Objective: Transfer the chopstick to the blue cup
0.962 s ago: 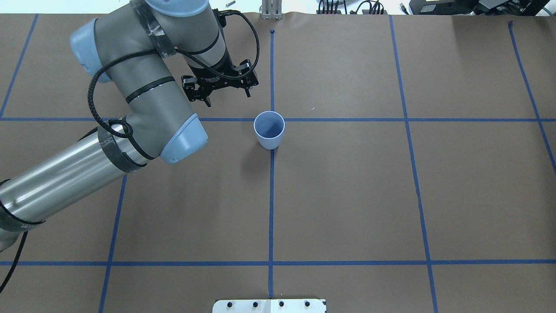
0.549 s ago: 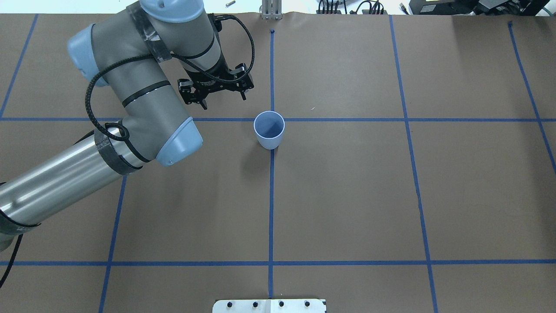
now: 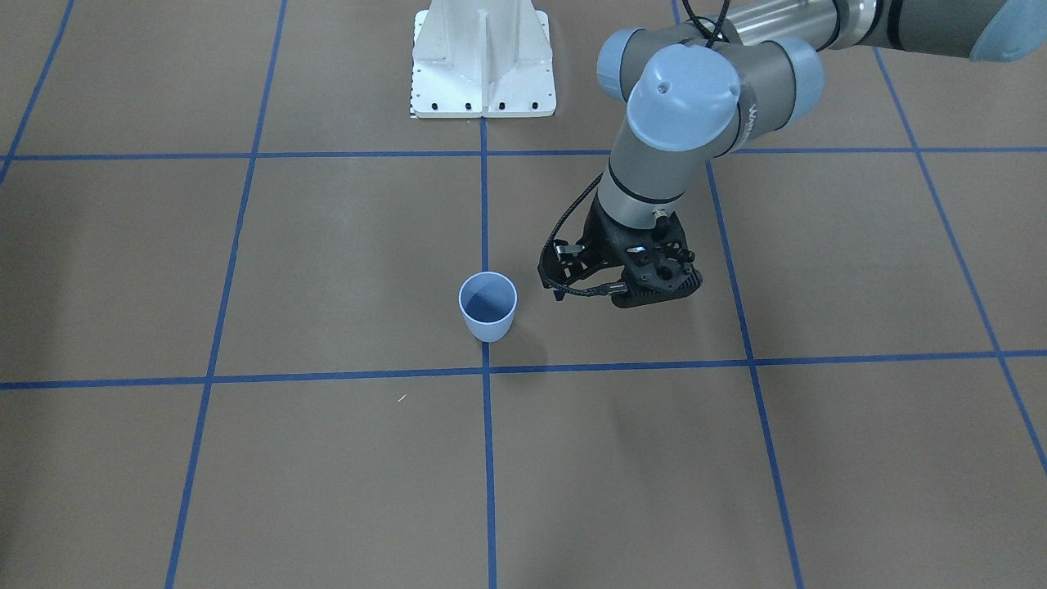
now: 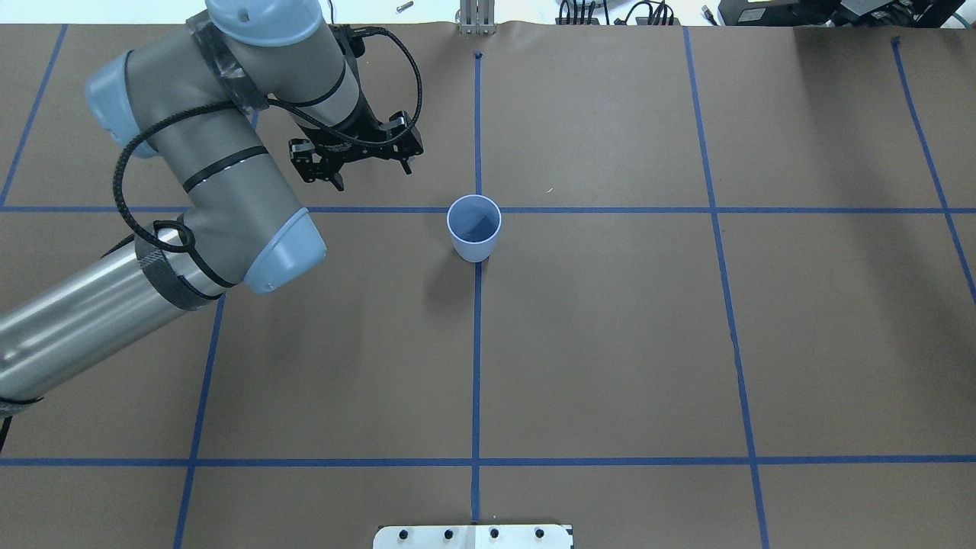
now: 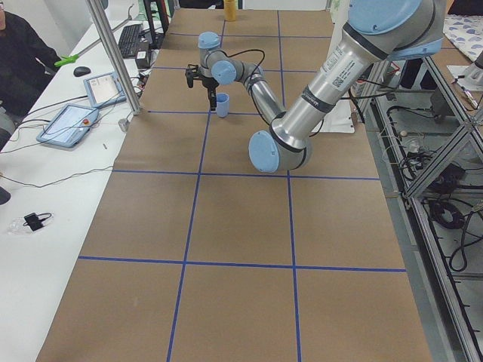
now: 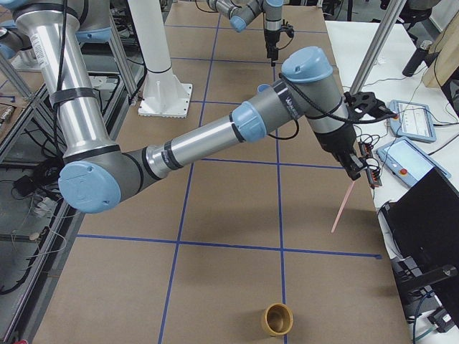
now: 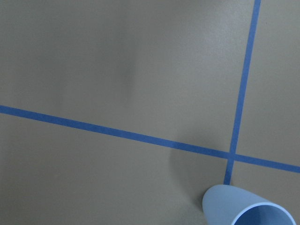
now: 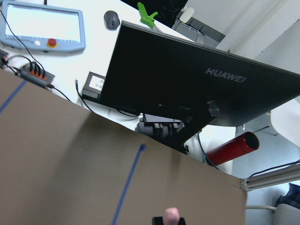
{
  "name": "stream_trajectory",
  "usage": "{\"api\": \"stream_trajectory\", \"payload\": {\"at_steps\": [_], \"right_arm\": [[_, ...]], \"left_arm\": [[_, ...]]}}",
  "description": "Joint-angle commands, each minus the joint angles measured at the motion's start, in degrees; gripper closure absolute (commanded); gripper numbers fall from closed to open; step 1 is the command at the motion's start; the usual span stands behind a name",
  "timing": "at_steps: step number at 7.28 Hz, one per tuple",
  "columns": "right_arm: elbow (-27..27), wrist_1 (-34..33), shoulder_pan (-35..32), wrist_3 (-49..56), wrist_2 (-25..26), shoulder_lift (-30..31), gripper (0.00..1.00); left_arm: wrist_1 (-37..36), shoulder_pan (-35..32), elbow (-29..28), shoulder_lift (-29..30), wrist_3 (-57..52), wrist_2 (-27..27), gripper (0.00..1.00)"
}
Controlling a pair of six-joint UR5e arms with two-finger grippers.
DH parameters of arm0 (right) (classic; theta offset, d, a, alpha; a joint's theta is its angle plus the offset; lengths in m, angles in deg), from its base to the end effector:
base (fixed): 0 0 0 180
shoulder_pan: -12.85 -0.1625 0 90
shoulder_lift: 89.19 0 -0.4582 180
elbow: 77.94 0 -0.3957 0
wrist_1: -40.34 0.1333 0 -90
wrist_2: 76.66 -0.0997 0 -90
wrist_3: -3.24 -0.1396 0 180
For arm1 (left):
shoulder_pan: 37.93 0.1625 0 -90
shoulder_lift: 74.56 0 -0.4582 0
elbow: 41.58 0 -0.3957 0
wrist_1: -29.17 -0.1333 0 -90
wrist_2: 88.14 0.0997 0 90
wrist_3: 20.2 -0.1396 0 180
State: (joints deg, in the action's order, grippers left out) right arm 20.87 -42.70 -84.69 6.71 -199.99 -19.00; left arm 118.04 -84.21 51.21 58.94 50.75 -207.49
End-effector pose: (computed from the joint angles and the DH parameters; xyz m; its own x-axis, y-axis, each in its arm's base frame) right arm 0.1416 -0.6385 0.4409 0.8751 -0.2557 0.4108 -0.0539 0.7922 0.6078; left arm 0.4683 -0.5836 0.2239 0.5879 -0.2031 -0.7831 0.2093 0.9732 -0.0952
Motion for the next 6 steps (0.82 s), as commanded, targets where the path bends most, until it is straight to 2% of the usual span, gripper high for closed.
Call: {"api": "stream_trajectory", "payload": {"at_steps": [1, 3, 4, 6], "right_arm": [[3.7, -1.5, 9.7, -20.6, -0.8, -2.9, 1.0], [6.0, -1.4, 21.0, -42.9, -0.7, -8.0, 1.0], [6.1, -1.4, 25.4, -52.6, -0.7, -11.3, 1.0], [5.6, -1.6, 32.6, -66.5, -0.6, -18.0, 1.0]], "left_arm": [[-2.2, -6.2, 4.4, -4.9, -10.3, -0.7, 0.02], [-3.1, -14.9, 4.7, -8.9, -21.7, -8.1, 0.02], [-3.1, -17.2, 5.6, -11.9, -26.3, -8.6, 0.02], [-3.1, -18.9, 6.1, -13.8, -29.6, -8.7, 0.02]]}}
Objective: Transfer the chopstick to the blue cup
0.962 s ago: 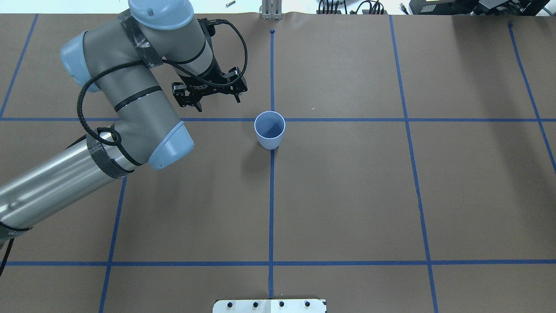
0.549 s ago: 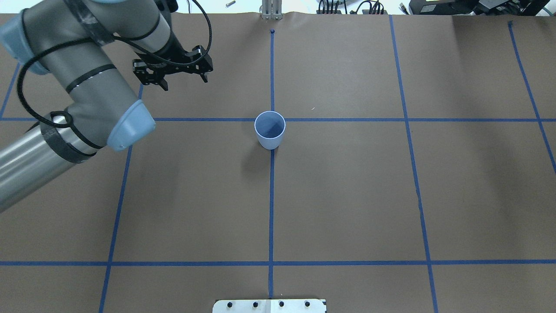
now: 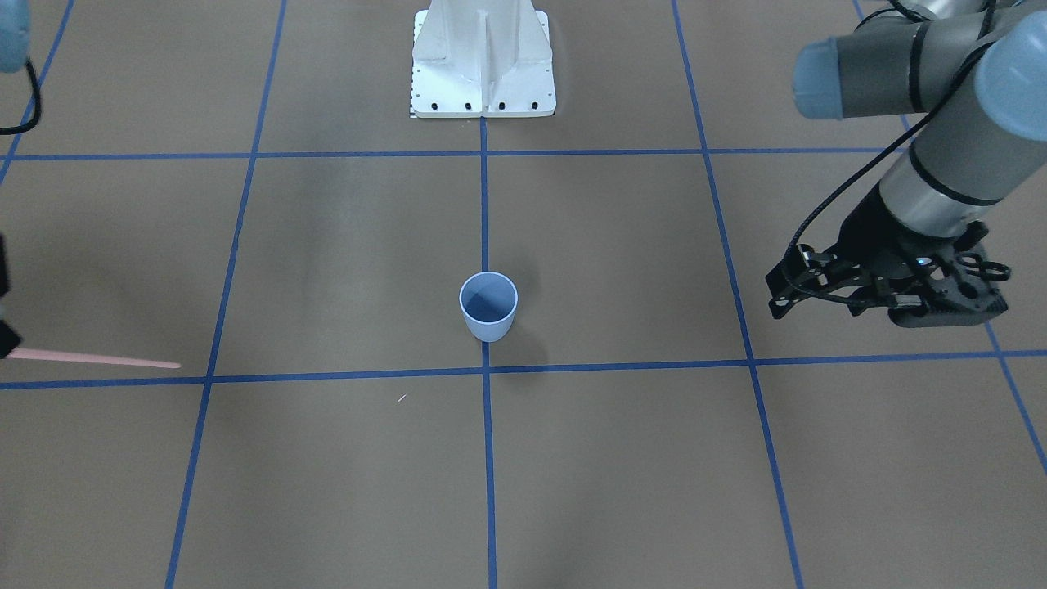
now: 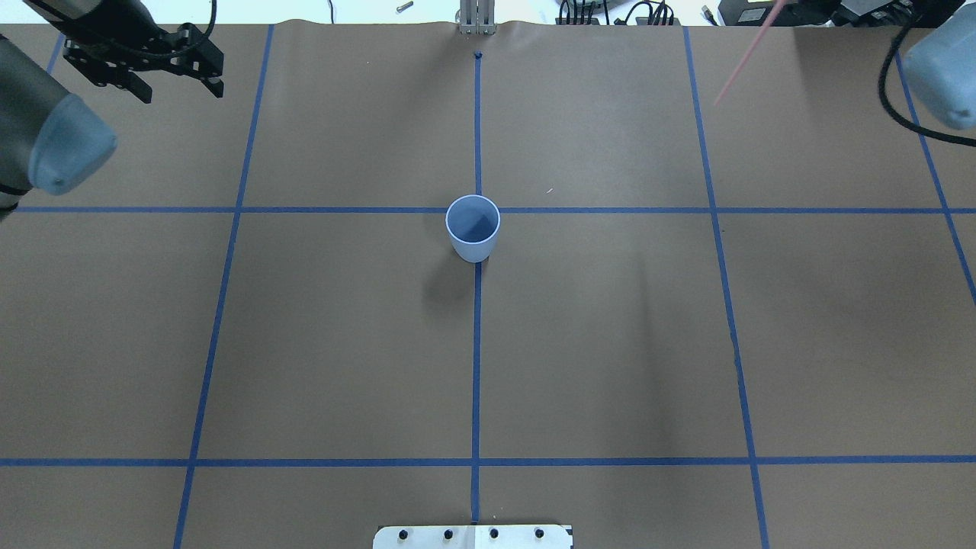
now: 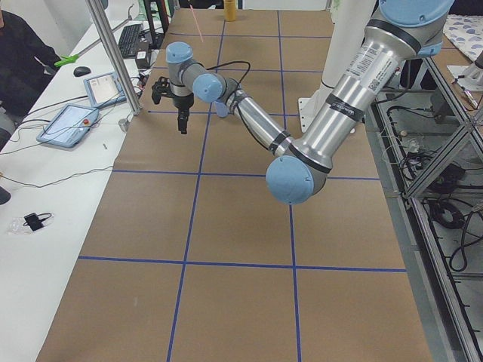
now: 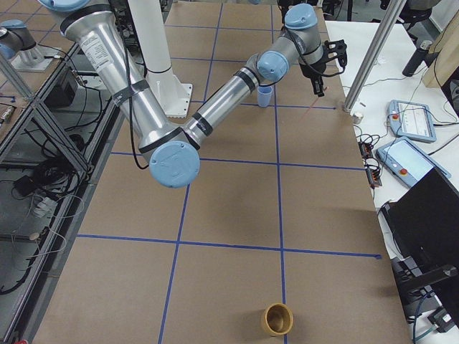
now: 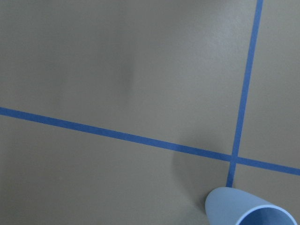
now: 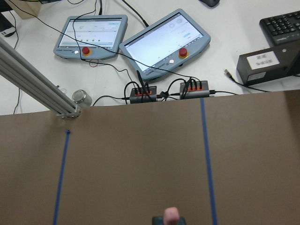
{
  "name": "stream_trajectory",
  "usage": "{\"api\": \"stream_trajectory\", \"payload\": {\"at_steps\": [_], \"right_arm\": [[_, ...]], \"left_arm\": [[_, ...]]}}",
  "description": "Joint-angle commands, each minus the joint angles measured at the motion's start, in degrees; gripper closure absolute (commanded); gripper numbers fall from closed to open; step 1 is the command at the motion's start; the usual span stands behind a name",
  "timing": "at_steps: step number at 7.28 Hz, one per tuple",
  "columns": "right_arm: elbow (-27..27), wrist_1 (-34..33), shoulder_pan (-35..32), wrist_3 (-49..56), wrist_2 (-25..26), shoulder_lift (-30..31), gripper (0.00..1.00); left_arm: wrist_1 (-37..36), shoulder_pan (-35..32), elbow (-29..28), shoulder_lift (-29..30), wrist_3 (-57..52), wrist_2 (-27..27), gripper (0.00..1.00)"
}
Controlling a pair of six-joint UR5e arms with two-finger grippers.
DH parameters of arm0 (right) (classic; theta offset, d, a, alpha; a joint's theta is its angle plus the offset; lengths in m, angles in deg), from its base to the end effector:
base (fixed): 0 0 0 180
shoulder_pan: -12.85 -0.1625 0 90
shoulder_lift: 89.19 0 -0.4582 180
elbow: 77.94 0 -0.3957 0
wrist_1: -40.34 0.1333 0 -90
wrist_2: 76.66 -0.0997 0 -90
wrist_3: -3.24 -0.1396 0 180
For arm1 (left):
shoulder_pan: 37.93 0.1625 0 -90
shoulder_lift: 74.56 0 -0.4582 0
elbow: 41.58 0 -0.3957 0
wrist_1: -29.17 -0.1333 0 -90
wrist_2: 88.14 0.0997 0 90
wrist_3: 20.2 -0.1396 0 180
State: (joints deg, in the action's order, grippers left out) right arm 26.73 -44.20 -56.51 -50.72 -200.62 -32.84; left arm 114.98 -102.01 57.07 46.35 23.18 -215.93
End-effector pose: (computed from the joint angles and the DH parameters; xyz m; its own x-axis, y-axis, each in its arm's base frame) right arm -0.1842 -0.6459 0.2364 0.5316 0.0270 0.8465 -0.3766 0.9028 0.2078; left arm 0.2567 -0.6375 0.3359 0.6487 -0.0208 -0.7607 0.1226 0.9894 0.0775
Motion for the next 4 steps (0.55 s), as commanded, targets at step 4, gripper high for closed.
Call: {"api": "stream_trajectory", "payload": {"at_steps": [4], "right_arm": [[-1.3, -0.1, 16.9, -18.0, 5.4, -10.8, 1.0]], "left_arm": [[0.0, -1.0, 0.0, -1.2, -2.0, -0.3, 0.02]]}}
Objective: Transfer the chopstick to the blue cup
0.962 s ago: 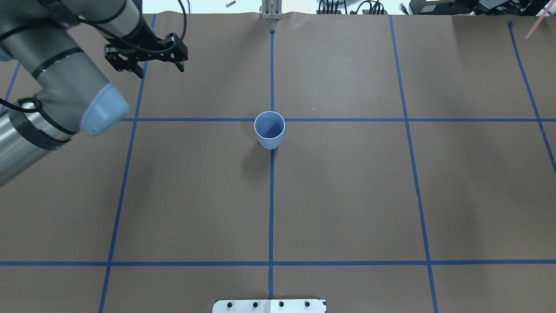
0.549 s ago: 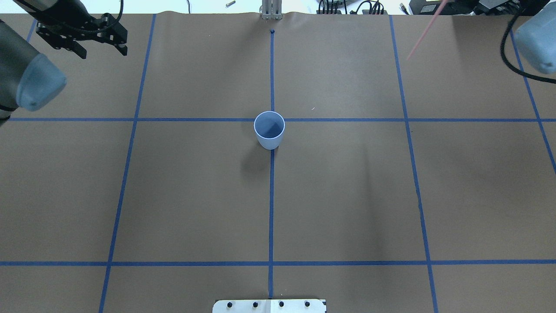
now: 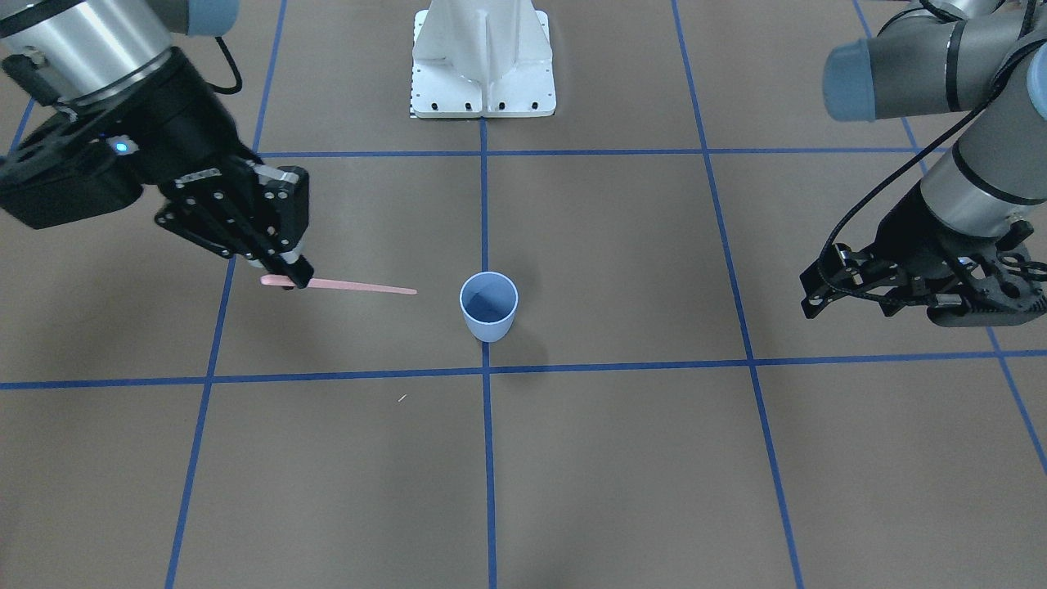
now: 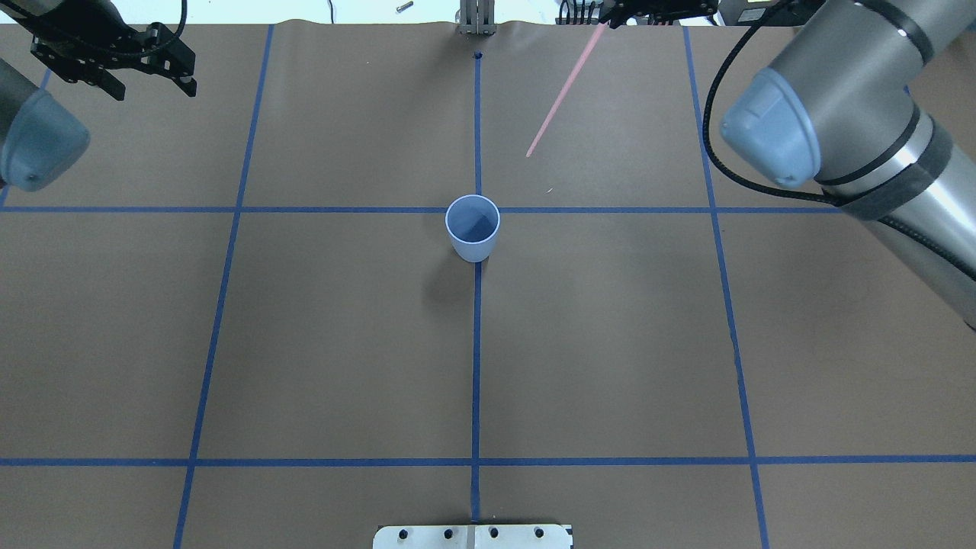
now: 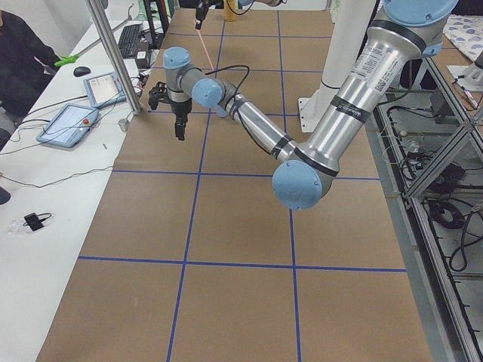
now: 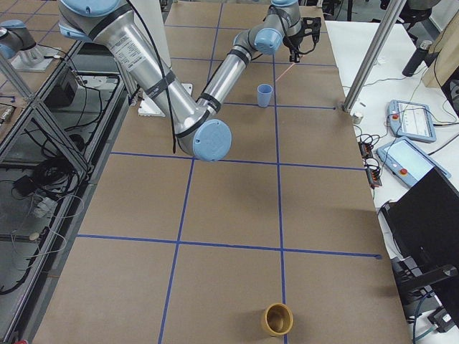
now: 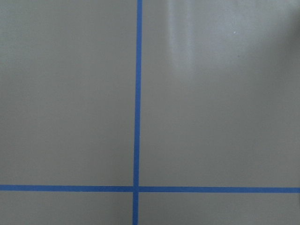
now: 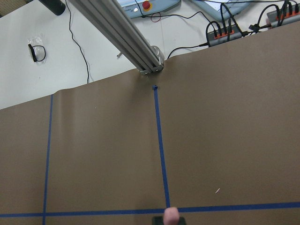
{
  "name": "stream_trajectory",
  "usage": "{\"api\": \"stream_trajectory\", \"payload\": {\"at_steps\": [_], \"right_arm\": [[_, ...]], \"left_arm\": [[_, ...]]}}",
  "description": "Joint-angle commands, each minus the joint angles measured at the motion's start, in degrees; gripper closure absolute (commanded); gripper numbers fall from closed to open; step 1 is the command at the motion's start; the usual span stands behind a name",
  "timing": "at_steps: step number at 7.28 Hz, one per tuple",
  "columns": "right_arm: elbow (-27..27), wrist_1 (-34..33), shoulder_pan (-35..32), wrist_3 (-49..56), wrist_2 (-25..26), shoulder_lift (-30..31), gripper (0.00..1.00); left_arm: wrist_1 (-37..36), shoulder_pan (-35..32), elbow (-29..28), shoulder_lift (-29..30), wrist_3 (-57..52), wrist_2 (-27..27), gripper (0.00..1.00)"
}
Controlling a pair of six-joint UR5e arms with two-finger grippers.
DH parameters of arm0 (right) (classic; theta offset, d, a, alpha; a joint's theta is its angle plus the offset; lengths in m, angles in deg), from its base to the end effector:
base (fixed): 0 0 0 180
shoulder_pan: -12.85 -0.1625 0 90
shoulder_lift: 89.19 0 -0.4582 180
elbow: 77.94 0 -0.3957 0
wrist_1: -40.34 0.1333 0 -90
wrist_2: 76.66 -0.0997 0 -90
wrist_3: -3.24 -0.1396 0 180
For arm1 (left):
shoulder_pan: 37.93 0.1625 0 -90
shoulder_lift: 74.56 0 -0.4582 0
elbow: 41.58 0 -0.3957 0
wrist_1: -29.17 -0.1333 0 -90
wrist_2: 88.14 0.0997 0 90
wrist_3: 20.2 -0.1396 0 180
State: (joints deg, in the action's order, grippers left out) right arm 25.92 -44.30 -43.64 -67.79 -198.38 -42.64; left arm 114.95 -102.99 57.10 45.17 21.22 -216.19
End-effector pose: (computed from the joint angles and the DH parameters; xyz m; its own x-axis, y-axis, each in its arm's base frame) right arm -0.3255 -0.6001 0.1281 0.3864 0.0828 0.9186 -0.3445 0.9368 0.0605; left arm 0.2445 -0.6379 0.3495 0.6567 -0.0117 -0.7541 0.1142 0.9899 0.0841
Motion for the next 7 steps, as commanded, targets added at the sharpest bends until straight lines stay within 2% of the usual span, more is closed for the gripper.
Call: {"api": "stream_trajectory", "payload": {"at_steps": [1, 7], "right_arm": [[-1.2, 0.0, 8.3, -0.8, 8.9, -1.0, 1.0], [-4.5, 0.2, 13.2, -0.3, 15.5, -1.0, 1.0]], "left_arm": [[0.0, -0.1, -0.1, 0.0, 0.0, 0.0, 0.02], [0.1, 0.0, -0.9, -0.1, 0.0, 0.0, 0.02]]}}
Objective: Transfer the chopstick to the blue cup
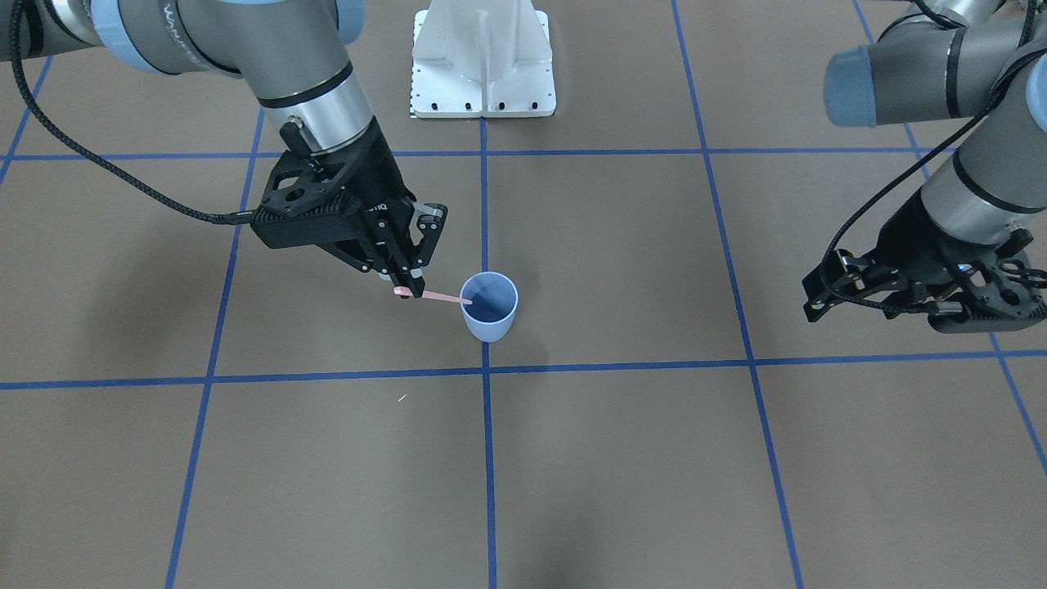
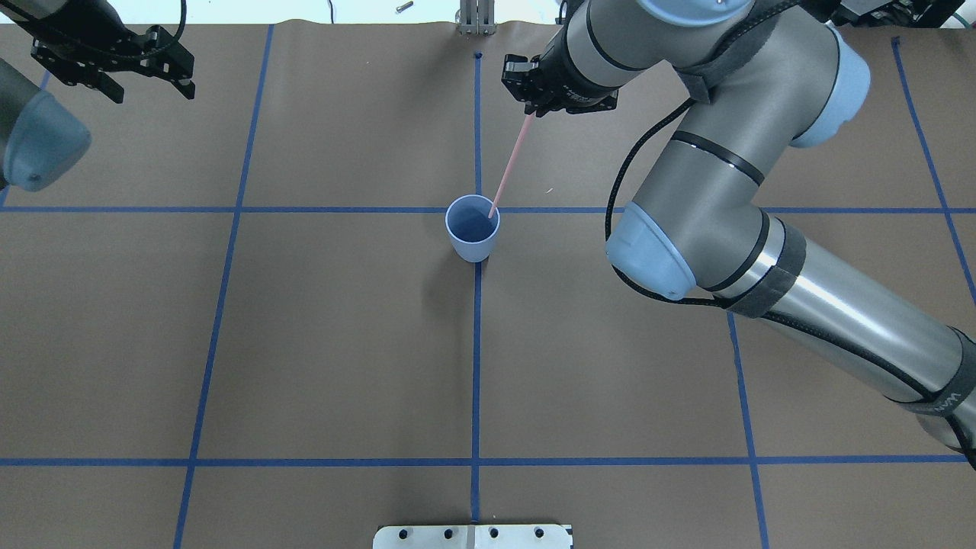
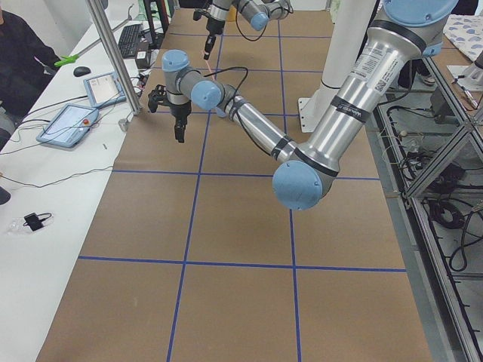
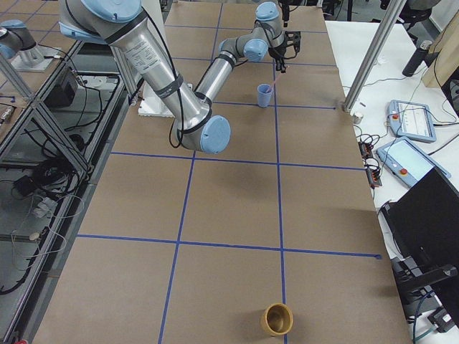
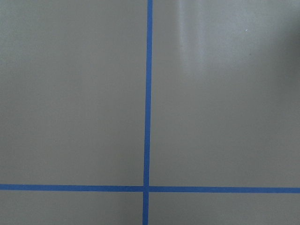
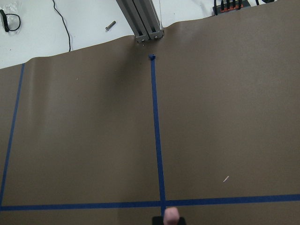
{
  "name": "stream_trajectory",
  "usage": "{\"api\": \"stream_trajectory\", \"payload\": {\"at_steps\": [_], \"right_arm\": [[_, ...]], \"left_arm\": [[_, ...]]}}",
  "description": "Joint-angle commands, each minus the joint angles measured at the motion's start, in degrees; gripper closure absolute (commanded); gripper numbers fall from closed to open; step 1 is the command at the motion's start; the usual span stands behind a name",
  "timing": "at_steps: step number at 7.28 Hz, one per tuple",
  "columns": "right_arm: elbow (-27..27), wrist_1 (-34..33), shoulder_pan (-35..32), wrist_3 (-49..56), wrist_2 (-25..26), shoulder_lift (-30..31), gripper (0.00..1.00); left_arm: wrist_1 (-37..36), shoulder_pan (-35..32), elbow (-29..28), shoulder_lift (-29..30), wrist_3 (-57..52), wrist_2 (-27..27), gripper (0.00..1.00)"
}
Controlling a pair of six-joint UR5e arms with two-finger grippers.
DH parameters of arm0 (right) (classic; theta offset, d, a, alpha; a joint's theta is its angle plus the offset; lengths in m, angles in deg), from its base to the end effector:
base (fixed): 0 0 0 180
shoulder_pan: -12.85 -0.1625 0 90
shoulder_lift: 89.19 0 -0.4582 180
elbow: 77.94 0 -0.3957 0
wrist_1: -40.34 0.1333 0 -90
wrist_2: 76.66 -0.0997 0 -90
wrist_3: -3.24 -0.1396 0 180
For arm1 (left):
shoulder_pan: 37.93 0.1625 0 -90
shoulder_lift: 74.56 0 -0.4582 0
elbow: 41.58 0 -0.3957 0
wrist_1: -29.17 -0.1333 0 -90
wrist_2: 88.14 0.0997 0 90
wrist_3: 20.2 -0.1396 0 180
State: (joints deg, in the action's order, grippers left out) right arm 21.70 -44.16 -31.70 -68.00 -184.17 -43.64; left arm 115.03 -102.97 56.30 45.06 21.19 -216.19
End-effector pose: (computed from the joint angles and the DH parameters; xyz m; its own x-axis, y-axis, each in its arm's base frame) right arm -0.4478 -0.5689 0.1505 0.4973 0.0591 0.8656 -0.3424 0.9301 0.1332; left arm 0.2458 -0.6402 0.3569 0.6613 -0.0208 -0.7498 0.1130 0.9910 0.0722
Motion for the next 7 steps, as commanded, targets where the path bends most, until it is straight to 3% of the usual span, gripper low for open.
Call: {"api": "stream_trajectory", "payload": {"at_steps": [1, 4, 5, 6, 7], "right_arm": [[-0.2, 0.2, 2.2, -0.4, 1.4, 0.0, 1.0], [-0.1, 0.2, 4.7, -0.6, 3.7, -0.1, 1.0], [-0.1, 1.5, 5.1, -0.5, 4.2, -0.2, 0.91], [-0.4, 3.5, 5.4, -0.7, 4.3, 0.4, 0.15], [-0.3, 3.6, 5.4, -0.8, 5.8, 0.3, 0.0]], "left_arm": [[-0.1, 0.0, -0.1, 0.0, 0.0, 0.0, 0.02], [-0.1, 0.0, 0.0, 0.0, 0.0, 0.0, 0.02], [-0.1, 0.0, 0.0, 0.0, 0.0, 0.0, 0.02], [-0.1, 0.0, 0.0, 0.0, 0.0, 0.0, 0.02], [-0.1, 0.0, 0.0, 0.0, 0.0, 0.0, 0.02]]}}
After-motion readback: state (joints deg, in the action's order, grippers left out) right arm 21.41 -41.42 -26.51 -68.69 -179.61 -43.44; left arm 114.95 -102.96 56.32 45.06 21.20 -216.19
